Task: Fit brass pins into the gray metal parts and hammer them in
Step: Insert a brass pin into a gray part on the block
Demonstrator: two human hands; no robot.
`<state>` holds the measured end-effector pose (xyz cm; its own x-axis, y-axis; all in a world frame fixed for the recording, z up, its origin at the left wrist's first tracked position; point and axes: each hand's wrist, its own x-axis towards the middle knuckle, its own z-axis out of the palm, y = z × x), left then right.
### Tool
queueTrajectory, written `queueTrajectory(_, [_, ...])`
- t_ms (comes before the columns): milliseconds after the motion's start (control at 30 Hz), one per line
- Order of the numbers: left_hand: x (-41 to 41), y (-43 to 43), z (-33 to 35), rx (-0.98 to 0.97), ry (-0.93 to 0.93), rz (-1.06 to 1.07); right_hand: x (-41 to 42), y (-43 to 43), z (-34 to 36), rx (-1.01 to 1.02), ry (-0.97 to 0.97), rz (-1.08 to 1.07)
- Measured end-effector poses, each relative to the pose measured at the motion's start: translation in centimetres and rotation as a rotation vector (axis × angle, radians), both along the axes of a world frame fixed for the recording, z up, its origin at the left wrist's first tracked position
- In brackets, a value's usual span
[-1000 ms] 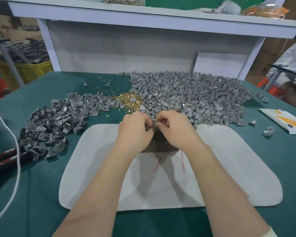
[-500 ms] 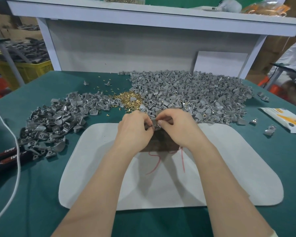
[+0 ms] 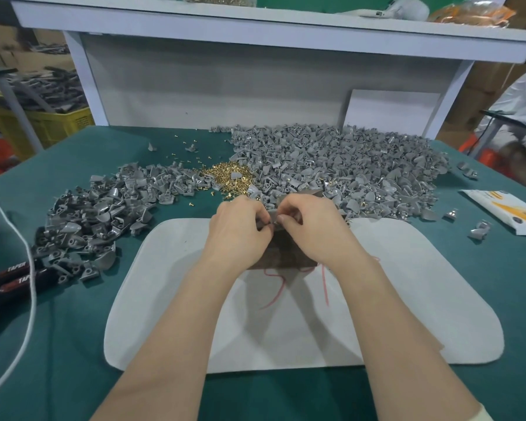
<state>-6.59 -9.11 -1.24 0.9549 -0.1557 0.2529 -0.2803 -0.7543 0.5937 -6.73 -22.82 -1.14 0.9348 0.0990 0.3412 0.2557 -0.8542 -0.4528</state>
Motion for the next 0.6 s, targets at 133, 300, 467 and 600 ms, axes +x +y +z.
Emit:
queueTrajectory(133, [-0.01, -0.03, 0.01, -0.005, 0.001, -0.004, 0.01, -0.1, -0.04, 0.026, 0.007, 0.003])
queueTrajectory(300, [0.0, -0.08, -0.05, 0.008, -0.002, -0.008, 0.05, -0.17, -0.11, 0.058, 0.013, 0.001])
queueTrajectory(467, [-0.06, -0.12, -0.08, 0.011, -0.01, -0.007, 0.0, -0.18, -0.12, 0.07, 0.008, 0.001])
queueTrajectory(600, [-0.04, -0.06, -0.17, 0.013, -0.01, -0.004, -0.03, -0.17, 0.01, 0.029, 0.005, -0.002])
